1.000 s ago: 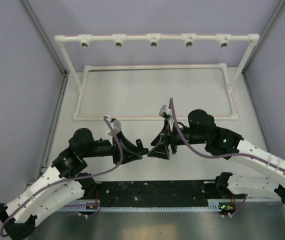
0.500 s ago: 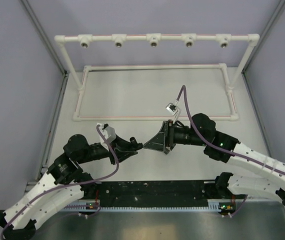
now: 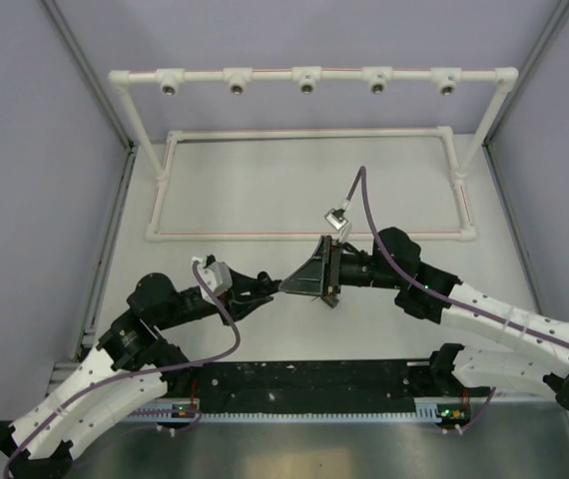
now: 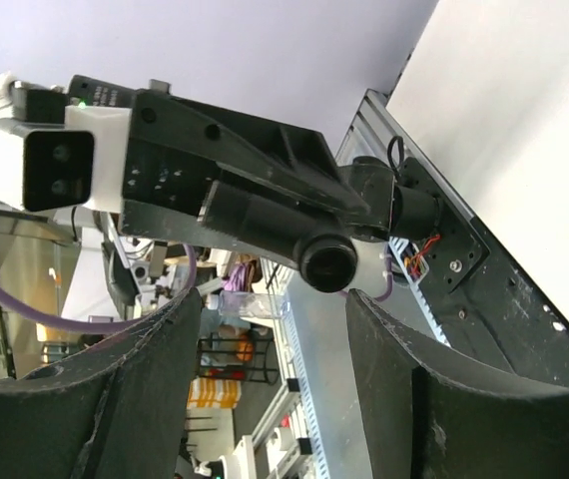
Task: Install the water faucets
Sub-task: Adjust the water faucet.
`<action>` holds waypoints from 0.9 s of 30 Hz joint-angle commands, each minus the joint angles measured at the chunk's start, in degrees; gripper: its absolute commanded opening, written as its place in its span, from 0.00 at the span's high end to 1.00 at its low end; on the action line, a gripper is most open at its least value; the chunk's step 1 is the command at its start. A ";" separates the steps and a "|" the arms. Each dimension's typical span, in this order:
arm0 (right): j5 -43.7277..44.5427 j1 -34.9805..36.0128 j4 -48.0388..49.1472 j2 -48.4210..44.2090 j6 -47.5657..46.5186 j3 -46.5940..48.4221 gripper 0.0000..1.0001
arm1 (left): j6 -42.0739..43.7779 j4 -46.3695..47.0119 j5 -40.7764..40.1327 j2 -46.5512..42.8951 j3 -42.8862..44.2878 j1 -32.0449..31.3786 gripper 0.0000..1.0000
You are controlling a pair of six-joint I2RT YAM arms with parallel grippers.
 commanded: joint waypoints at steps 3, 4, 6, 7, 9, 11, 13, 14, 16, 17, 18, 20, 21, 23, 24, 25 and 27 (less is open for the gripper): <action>-1.26 -0.64 3.92 1.92 2.01 -0.85 0.41 | 3.06 7.37 -0.28 -0.41 0.55 -0.29 1.00; -1.26 -0.82 3.92 2.18 2.01 -0.85 0.41 | 3.24 7.54 0.06 -0.50 0.55 -0.29 1.00; -1.44 -0.99 4.35 2.45 2.09 -0.94 0.41 | 3.42 7.46 0.68 -0.06 0.55 -0.29 1.00; -1.53 -1.08 4.79 2.54 2.27 -1.02 0.41 | 3.51 7.54 1.03 0.29 0.73 -0.29 1.00; -1.62 -1.34 5.93 2.80 2.79 -1.38 0.41 | 3.51 7.89 1.65 0.47 0.64 -0.29 1.00; -1.70 -1.61 6.81 3.06 3.15 -1.46 0.43 | 3.59 7.98 2.18 0.73 0.73 -0.29 1.00; -1.88 -1.61 8.04 3.41 3.59 -1.73 0.47 | 3.59 8.07 2.44 0.91 0.73 -0.29 1.00; -1.97 -1.78 8.57 3.50 3.76 -1.73 0.48 | 3.77 8.07 2.70 0.91 0.64 -0.29 1.00; -1.97 -1.87 9.45 3.85 3.94 -1.90 0.51 | 3.60 8.07 3.14 0.82 0.73 -0.29 1.00; -2.06 -1.78 9.80 4.03 3.94 -1.90 0.52 | 3.59 7.98 3.32 0.91 0.73 -0.38 1.00; -2.23 -1.87 10.33 4.20 4.29 -2.08 0.54 | 3.59 8.16 3.32 0.91 0.73 -0.29 1.00; -2.67 -1.96 11.47 4.47 4.82 -2.25 0.57 | 3.51 8.07 3.23 0.91 0.55 -0.38 1.00; -2.85 -1.96 11.65 4.73 4.91 -2.26 0.59 | 3.59 8.07 3.14 0.82 0.55 -0.29 1.00; -2.93 -1.87 12.00 4.91 4.91 -2.34 0.61 | 3.59 8.16 3.32 0.82 0.64 -0.29 1.00; -2.93 -1.87 12.00 4.82 5.08 -2.43 0.62 | 3.51 8.33 3.32 0.73 0.64 -0.38 1.00; -2.93 -1.96 12.09 4.82 5.08 -2.61 0.64 | 3.59 8.33 3.23 0.73 0.64 -0.29 1.00; -2.93 -1.96 12.18 4.73 5.17 -2.70 0.67 | 3.51 8.51 3.41 0.91 0.55 -0.38 1.00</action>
